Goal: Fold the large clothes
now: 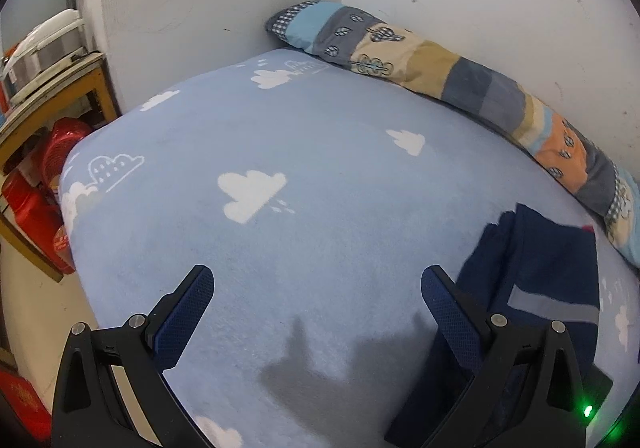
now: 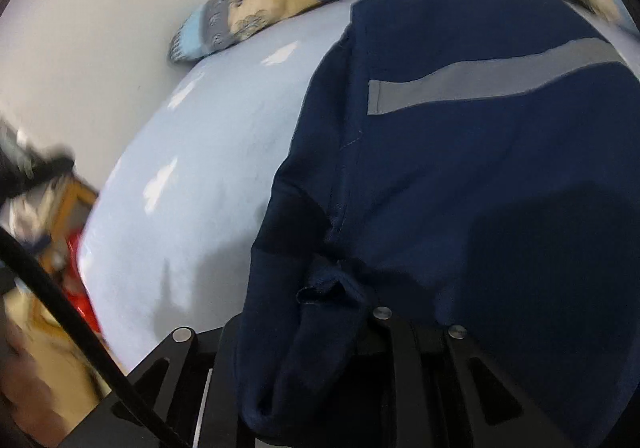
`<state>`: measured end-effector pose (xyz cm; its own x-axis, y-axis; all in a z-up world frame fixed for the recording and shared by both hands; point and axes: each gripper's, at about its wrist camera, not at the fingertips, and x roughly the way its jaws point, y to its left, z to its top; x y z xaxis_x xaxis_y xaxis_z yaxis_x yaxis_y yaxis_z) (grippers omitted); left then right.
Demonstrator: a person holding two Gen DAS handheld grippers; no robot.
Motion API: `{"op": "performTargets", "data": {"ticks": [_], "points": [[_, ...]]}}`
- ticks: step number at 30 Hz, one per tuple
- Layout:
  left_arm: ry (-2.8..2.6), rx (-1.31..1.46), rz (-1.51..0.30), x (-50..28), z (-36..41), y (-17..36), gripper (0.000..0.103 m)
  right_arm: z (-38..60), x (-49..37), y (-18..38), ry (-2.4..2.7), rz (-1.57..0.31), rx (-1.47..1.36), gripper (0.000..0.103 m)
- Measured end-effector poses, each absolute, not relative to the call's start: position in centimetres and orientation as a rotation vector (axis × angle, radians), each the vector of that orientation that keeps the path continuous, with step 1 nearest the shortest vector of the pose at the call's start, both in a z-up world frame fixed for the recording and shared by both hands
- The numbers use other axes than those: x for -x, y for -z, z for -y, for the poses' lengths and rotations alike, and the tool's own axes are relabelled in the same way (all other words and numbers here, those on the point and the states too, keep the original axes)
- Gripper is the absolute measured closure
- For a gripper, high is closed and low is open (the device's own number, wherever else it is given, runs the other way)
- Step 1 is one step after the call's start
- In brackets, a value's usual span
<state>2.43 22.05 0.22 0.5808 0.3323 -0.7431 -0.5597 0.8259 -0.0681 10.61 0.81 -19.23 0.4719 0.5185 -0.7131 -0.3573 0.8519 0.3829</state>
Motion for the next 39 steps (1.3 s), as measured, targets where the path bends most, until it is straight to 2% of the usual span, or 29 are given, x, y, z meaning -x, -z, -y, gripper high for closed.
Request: {"op": "performTargets", "data": {"ticks": [2,3,4,7,11,13,15,17,20,23,25,30,31,33,36,39], "points": [[-0.539,0.3,-0.789,-2.6,-22.1,-0.3,0.0,-1.8,-9.5,18.2,-0.638,-0.931,-0.132,0.023],[-0.542,0.301,-0.788,-2.7,-22.1,-0.3,0.0,-2.3,-8.7,17.7,-0.695,-0.948,-0.116,0.017],[-0.54,0.309,-0.789,-2.7,-22.2,-0.3,0.0,-2.7,-7.8,17.1,-0.745,-0.959,-0.092,0.017],[-0.509,0.362,-0.788,-2.5,-22.6,-0.3,0.0,-0.8,-6.0,15.6,-0.829,-0.942,-0.091,0.021],[-0.467,0.363,-0.768,-2.2,-22.1,-0.4,0.0,6.5,-5.6,12.4,-0.814,-0.861,-0.201,0.023],[-0.412,0.361,-0.768,-2.5,-21.1,-0.3,0.0,9.8,-4.9,10.5,-0.741,-0.816,-0.146,0.023],[-0.292,0.343,-0.785,-3.2,-19.0,0.1,0.0,12.2,-4.7,9.6,-0.654,-0.78,-0.033,0.03],[-0.154,0.336,-0.789,-3.7,-16.5,0.5,0.0,14.6,-4.2,9.6,-0.578,-0.741,0.047,0.057],[0.084,0.334,-0.801,-3.9,-12.1,1.4,0.0,17.9,-5.6,12.0,-0.509,-0.75,0.003,0.075],[0.243,0.317,-0.828,-4.2,-8.2,2.8,0.0,17.6,-7.0,13.2,-0.509,-0.801,-0.026,0.075],[0.261,0.263,-0.869,-4.7,-6.6,4.1,0.009,16.8,-7.1,12.8,-0.513,-0.779,0.036,0.075],[0.005,0.11,-1.072,-6.3,-8.3,9.8,0.017,14.8,-6.5,14.8,-0.572,-0.817,0.099,0.076],[-0.079,0.068,-1.107,-6.3,-9.3,11.1,0.016,14.6,-6.1,15.8,-0.557,-0.836,0.143,0.076],[-0.106,0.163,-1.145,-6.2,-12.0,12.8,0.007,14.0,-6.5,18.6,-0.554,-0.904,0.227,0.076],[-0.102,0.254,-1.158,-6.1,-13.7,12.9,0.007,14.0,-7.3,20.2,-0.552,-0.903,0.222,0.076],[-0.106,0.27,-1.066,-5.5,-13.8,10.3,0.01,13.9,-7.6,19.4,-0.549,-0.92,0.234,0.076]]}}
